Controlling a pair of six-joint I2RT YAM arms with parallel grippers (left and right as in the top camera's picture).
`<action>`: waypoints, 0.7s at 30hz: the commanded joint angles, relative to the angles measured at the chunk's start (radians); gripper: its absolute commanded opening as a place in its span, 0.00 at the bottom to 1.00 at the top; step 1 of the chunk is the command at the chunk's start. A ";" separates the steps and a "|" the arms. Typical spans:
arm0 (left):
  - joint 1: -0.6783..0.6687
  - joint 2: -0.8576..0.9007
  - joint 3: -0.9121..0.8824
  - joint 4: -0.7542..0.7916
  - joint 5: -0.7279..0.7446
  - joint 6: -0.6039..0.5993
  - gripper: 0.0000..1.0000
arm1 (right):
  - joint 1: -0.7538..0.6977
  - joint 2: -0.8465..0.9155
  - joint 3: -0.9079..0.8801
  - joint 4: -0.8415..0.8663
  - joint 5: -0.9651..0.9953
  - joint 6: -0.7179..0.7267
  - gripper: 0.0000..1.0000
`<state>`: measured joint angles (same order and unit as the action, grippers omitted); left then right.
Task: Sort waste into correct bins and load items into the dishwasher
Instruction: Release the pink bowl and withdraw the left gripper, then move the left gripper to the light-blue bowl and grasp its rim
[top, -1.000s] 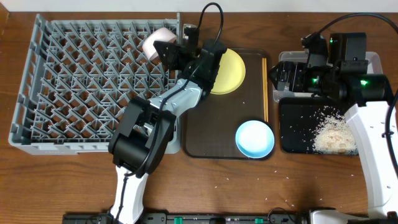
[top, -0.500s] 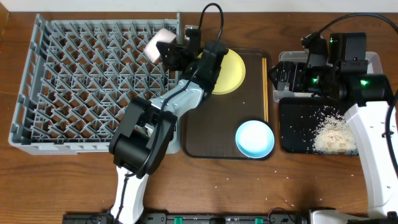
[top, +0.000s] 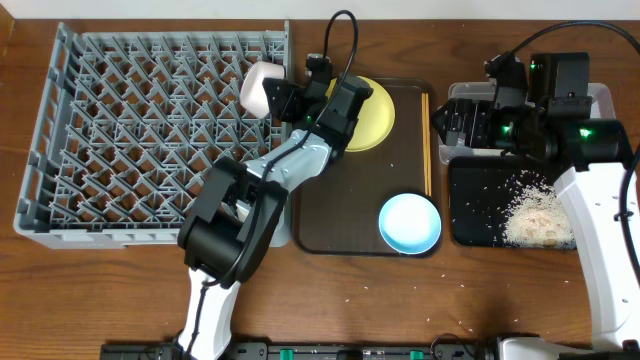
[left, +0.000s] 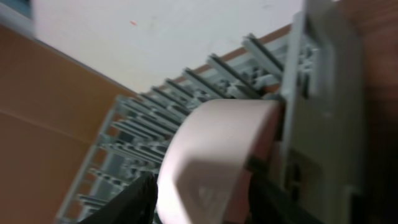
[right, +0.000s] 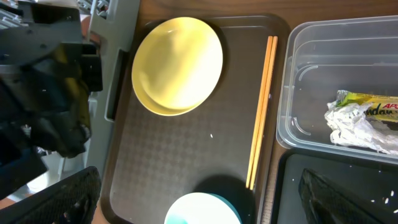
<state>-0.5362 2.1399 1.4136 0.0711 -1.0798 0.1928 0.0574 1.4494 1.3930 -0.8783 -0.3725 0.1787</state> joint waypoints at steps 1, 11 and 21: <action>0.000 -0.078 -0.003 -0.037 0.203 -0.102 0.51 | 0.002 0.004 0.006 -0.002 -0.001 -0.003 0.99; 0.000 -0.329 -0.003 -0.237 0.649 -0.218 0.62 | 0.002 0.004 0.006 -0.002 -0.001 -0.003 0.99; -0.036 -0.400 -0.004 -0.726 1.340 -0.726 0.61 | 0.002 0.004 0.006 -0.002 -0.001 -0.003 0.99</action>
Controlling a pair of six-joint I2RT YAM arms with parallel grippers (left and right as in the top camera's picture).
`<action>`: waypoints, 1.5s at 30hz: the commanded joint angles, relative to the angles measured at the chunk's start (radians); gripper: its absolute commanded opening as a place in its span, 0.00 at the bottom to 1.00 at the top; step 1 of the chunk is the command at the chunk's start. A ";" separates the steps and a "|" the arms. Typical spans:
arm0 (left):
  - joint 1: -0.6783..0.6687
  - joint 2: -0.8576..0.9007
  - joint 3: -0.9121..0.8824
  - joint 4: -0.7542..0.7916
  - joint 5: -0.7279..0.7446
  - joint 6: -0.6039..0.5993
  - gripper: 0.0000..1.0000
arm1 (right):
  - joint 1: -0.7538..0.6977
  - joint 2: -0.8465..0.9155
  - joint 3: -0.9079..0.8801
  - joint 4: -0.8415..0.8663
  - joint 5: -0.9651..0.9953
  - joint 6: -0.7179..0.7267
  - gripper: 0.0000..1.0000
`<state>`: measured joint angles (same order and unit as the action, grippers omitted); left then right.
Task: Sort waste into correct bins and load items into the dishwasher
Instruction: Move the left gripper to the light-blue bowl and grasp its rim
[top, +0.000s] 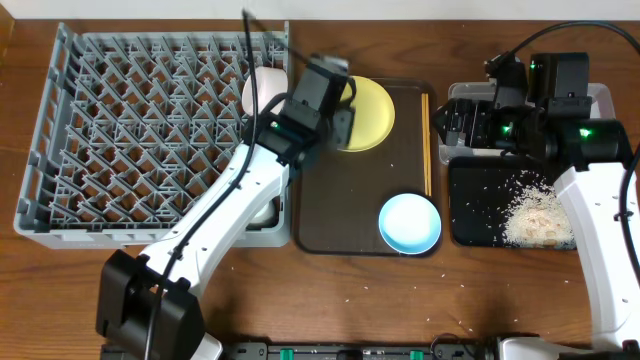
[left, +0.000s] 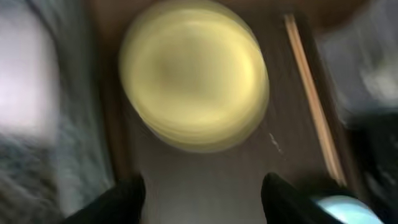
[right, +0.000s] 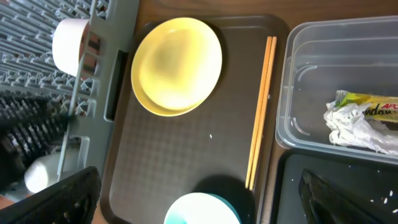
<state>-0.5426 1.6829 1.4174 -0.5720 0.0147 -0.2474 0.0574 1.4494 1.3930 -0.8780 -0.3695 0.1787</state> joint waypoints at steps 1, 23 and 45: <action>-0.041 0.068 -0.008 -0.101 0.252 -0.304 0.61 | 0.002 0.004 0.006 -0.002 -0.004 -0.003 0.99; -0.194 0.319 -0.008 -0.101 0.367 -0.446 0.61 | 0.002 0.004 0.006 -0.002 -0.004 -0.003 0.99; -0.132 0.408 -0.007 -0.077 0.476 -0.476 0.08 | 0.002 0.004 0.006 -0.002 -0.004 -0.003 0.99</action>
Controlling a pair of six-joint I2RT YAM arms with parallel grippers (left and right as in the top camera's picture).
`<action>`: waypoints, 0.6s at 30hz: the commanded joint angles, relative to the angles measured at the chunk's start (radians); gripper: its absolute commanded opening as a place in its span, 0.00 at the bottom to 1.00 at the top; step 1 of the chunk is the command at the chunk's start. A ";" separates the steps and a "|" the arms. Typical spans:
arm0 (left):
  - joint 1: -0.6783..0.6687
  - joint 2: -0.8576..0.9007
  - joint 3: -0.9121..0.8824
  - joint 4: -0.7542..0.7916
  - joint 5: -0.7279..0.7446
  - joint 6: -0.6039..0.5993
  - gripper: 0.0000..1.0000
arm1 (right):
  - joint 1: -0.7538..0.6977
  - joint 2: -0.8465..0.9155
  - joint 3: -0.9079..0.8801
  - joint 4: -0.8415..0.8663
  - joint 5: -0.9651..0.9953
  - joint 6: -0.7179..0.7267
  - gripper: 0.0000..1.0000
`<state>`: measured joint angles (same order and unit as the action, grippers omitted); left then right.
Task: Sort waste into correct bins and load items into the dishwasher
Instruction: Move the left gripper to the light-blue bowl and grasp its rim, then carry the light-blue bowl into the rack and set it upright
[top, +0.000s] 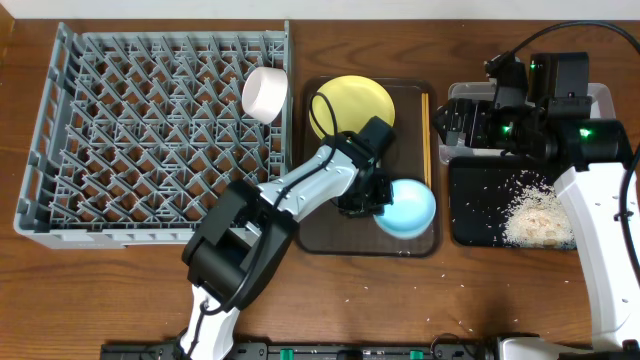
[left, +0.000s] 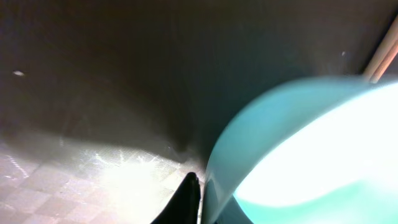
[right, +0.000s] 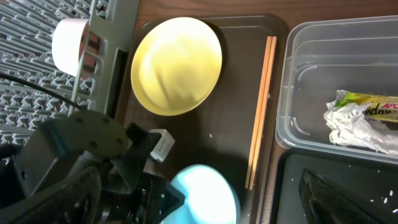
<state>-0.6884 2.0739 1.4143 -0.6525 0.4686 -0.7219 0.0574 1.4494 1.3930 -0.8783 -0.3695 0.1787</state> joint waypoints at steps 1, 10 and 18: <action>0.017 0.015 -0.003 0.003 0.026 -0.002 0.08 | 0.002 0.004 0.006 -0.002 -0.004 -0.003 0.99; 0.066 -0.153 -0.003 -0.004 -0.117 0.125 0.08 | 0.002 0.004 0.006 -0.002 -0.004 -0.003 0.99; 0.062 -0.388 -0.003 -0.097 -0.749 0.239 0.07 | 0.002 0.004 0.006 -0.002 -0.004 -0.003 0.99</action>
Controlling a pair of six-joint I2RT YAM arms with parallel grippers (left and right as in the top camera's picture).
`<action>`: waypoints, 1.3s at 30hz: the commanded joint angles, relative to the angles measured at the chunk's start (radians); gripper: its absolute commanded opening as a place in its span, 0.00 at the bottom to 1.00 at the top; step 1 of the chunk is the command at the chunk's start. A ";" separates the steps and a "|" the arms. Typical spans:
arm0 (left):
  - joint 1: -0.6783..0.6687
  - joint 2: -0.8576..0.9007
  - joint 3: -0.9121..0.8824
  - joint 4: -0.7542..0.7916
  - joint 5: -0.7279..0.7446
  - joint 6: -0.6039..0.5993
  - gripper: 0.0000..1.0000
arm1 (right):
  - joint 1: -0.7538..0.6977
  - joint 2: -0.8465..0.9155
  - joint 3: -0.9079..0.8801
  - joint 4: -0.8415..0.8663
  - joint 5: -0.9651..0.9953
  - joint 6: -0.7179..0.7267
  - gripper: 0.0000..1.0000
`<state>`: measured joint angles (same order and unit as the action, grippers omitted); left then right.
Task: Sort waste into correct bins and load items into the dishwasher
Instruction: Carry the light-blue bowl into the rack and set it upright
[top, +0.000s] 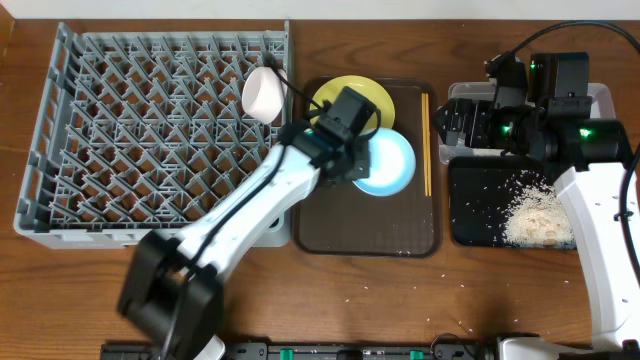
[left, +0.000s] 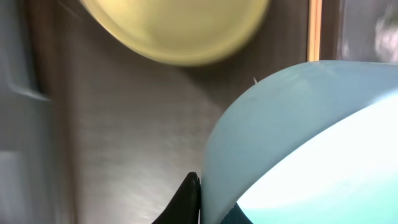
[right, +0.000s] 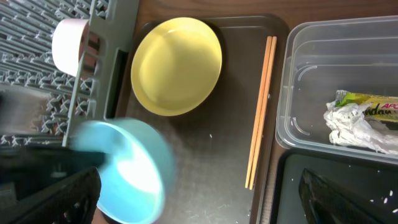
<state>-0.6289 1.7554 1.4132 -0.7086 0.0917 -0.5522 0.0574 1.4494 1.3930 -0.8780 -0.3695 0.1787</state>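
Note:
The light blue bowl (top: 388, 163) hangs tilted over the brown tray (top: 365, 230), and my left gripper (top: 360, 160) is shut on its rim. In the left wrist view the bowl (left: 298, 130) fills the right side, with one dark fingertip (left: 191, 198) against its outer wall. The yellow plate (top: 375, 98) lies at the tray's far end, chopsticks (top: 427, 140) along its right edge. A white cup (top: 262, 92) sits in the grey dish rack (top: 130, 140). My right gripper (top: 450, 122) hovers open over the clear bin (right: 329, 37).
The clear bin holds a crumpled wrapper (right: 364, 118). In front of it a black tray (top: 480, 215) holds spilled rice (top: 535, 215). A few grains lie on the wooden table near the front edge.
The bowl was held tilted at the tray's near right corner. Now it is up over the tray's middle, closer to the yellow plate and the rack. The right arm has not moved.
My left gripper was at the white cup at the rack's right edge. Then it was over the yellow plate, the cup left in the rack. Later it was shut on the blue bowl's rim low on the tray, and now holds it raised.

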 joint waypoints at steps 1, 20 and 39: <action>0.002 -0.085 -0.002 -0.056 -0.446 0.070 0.07 | 0.002 0.004 0.006 -0.002 -0.004 -0.003 0.99; 0.096 -0.106 -0.077 -0.224 -1.472 -0.055 0.07 | 0.002 0.004 0.006 -0.002 -0.004 -0.003 0.99; 0.093 0.064 -0.173 -0.090 -1.630 -0.055 0.07 | 0.002 0.004 0.006 -0.002 -0.004 -0.003 0.99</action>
<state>-0.5377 1.7790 1.2472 -0.8021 -1.4979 -0.5804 0.0574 1.4494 1.3930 -0.8783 -0.3698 0.1783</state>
